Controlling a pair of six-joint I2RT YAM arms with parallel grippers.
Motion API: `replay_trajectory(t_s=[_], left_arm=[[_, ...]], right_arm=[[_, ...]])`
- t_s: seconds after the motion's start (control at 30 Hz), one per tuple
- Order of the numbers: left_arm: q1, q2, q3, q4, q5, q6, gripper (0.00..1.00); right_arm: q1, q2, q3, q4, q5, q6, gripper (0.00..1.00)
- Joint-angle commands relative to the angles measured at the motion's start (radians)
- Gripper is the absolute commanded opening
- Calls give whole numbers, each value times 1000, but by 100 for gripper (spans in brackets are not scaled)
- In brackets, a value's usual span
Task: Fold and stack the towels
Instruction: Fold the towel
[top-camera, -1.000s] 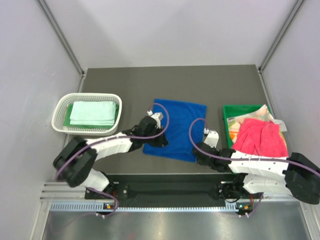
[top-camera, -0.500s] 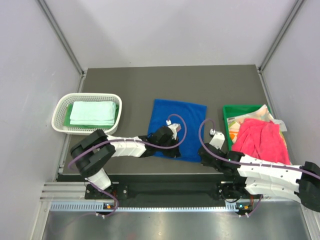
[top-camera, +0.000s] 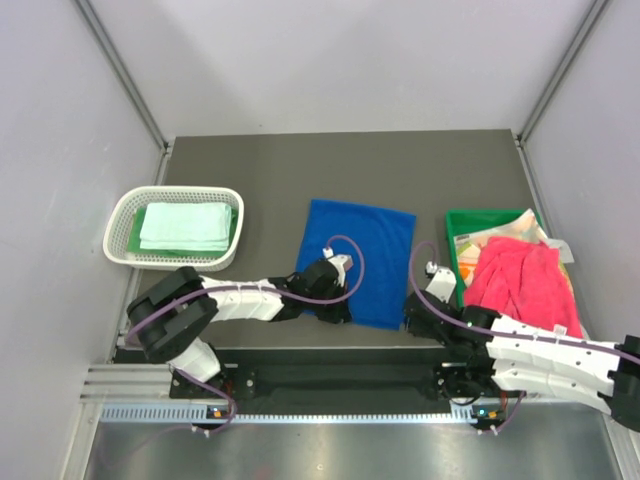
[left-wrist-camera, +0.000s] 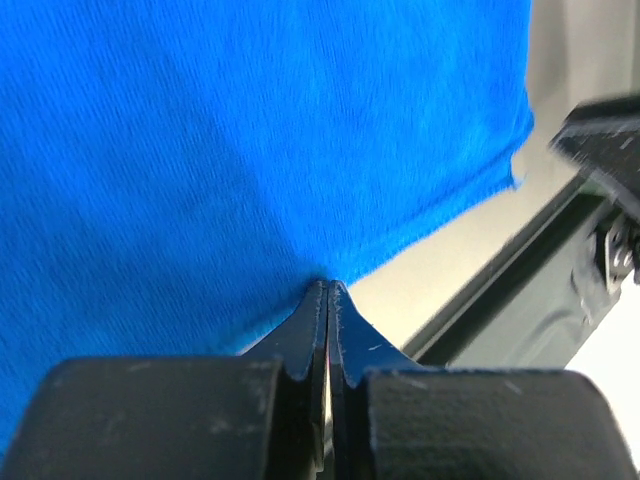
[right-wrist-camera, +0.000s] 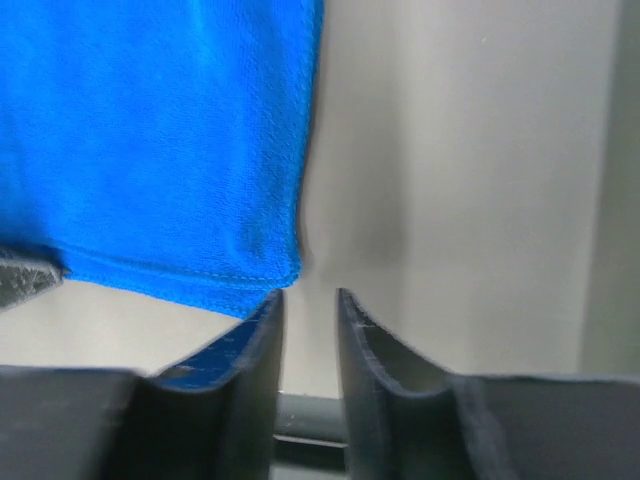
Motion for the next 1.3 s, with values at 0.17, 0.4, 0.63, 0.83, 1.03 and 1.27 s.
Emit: replay_trajectory(t_s=[0.17, 0.4, 0.63, 0.83, 1.03, 1.27], left_arm=[[-21, -220, 61, -239, -97, -6, 5], [112, -106, 421, -341, -294, 109, 20], [427, 202, 719, -325, -248, 270, 24], [547, 429, 913, -351, -53, 388, 37], [594, 538, 990, -404, -47, 424, 44], [596, 646, 1064, -454, -21, 467, 44]], right_arm=[[-309, 34, 184, 74, -118, -295, 33], [-627, 345, 419, 251, -235, -481, 31], [-736, 640, 574, 355, -281, -503, 32], [-765, 841, 710, 365, -308, -526, 35], [-778, 962, 798, 354, -323, -543, 39], [-787, 1031, 836, 331, -315, -549, 37]])
